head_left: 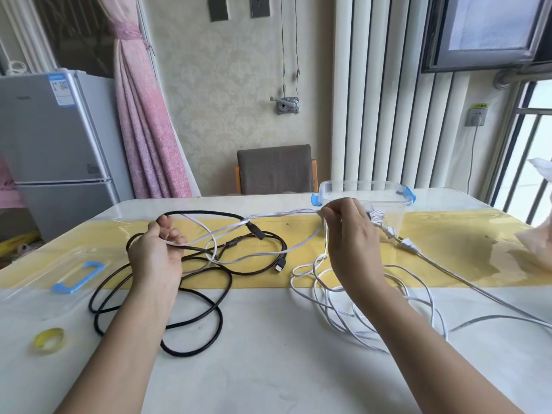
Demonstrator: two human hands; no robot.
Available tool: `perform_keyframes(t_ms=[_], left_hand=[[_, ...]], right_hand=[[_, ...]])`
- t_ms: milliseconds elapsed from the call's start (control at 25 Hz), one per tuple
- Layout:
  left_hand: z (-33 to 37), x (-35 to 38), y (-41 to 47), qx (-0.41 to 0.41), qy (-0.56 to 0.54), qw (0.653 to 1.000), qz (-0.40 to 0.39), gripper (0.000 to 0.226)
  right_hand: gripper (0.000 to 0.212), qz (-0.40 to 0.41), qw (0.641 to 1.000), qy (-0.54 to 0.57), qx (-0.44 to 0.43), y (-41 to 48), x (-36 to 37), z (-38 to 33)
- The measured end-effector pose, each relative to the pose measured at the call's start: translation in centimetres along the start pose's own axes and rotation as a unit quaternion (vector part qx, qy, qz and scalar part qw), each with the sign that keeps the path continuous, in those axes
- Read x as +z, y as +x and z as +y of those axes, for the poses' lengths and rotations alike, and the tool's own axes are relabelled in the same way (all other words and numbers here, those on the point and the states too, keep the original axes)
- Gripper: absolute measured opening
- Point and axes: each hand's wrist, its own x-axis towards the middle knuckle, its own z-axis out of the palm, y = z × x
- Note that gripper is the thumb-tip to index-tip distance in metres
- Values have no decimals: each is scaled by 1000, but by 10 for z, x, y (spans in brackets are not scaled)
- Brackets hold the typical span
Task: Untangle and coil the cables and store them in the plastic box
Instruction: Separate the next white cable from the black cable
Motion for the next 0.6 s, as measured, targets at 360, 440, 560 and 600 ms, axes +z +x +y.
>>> perform_keyframes(t_ms=[360,440,560,600], left_hand=[[-26,13,-53,460,451,692,-327,34],[-39,18,-68,398,433,704,-399,27],[-45,16,-71,354,420,745,-380,22],[-44,15,-70,326,419,758,-378,20]], right_hand=[[13,-113,987,35,-108,-7,3,2],[13,-131,981,38,-135,-11,6,-2],[17,-140,976,32,-164,-10,4,-5],[19,-140,974,23,-178,-10,3,-5]])
